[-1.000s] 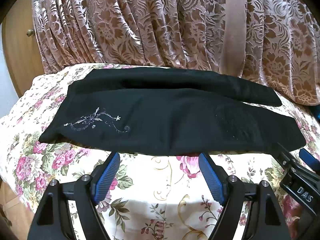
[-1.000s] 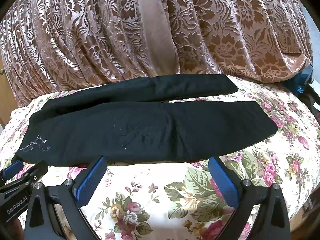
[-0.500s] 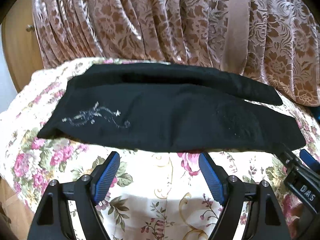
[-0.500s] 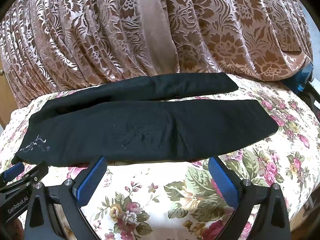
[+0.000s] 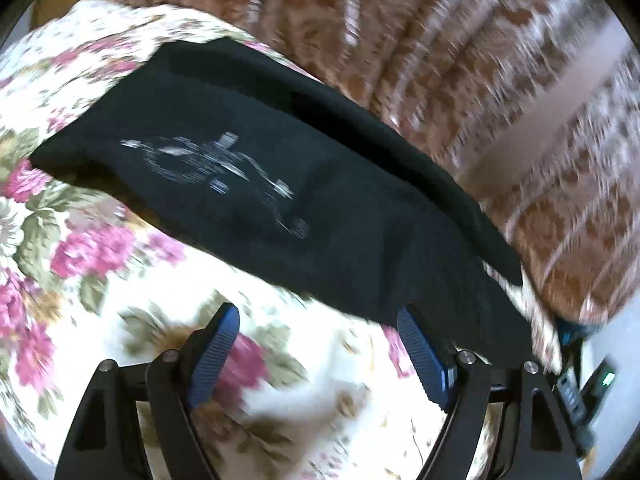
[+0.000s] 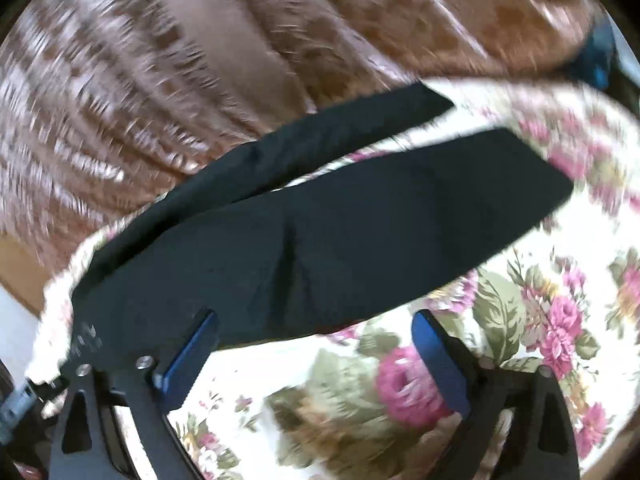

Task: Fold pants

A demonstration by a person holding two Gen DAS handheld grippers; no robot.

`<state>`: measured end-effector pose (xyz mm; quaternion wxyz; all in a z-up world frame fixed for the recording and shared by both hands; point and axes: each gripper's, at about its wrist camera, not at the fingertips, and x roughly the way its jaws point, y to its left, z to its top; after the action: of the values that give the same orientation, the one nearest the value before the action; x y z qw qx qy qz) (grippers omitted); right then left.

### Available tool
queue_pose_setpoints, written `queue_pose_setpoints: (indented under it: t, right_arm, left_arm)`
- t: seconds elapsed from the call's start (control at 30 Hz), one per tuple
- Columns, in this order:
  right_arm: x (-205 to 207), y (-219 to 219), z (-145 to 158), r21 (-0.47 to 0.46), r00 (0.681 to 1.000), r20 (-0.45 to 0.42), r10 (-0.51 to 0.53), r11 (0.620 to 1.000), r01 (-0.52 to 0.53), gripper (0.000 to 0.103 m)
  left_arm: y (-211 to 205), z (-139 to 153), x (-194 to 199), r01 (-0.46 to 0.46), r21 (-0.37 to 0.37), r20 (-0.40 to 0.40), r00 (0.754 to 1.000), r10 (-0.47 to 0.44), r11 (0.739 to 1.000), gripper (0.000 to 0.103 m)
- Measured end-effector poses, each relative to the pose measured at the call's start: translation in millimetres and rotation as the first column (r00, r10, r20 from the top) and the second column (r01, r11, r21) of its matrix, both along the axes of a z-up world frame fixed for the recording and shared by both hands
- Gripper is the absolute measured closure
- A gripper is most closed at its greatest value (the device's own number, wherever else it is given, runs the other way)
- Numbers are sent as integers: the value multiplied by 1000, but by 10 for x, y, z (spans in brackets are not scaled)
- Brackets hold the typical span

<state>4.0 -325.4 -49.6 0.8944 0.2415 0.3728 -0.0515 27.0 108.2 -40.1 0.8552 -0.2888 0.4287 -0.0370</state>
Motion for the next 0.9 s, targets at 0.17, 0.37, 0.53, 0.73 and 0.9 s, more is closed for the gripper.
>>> queue_pose_setpoints:
  t: [0.17, 0.37, 0.53, 0.73, 0.9]
  right_arm:
    - [-18, -712, -255, 244, 988, -33, -149, 958, 153, 16]
    - [-3, -1255, -513, 424, 964, -28, -264, 871, 250, 40]
    - [136, -1307, -563, 444, 961, 13, -277, 862, 243, 44]
    - [228, -1364, -614, 440, 958, 31, -283, 865, 242, 55]
    - [214, -1459, -714, 497, 953, 54, -297, 836, 232, 72]
  left_arm:
    - [483, -101, 120, -127, -47, 21, 992, 128, 991, 21]
    - [752, -152, 246, -163, -16, 84, 983, 164, 987, 21]
    - [959, -235, 352, -218, -73, 84, 971, 223, 973, 21]
    - [1213, -368, 369, -247, -141, 92, 961, 261, 959, 21]
    - [1378, -448, 452, -269, -190, 104, 951, 292, 944, 21]
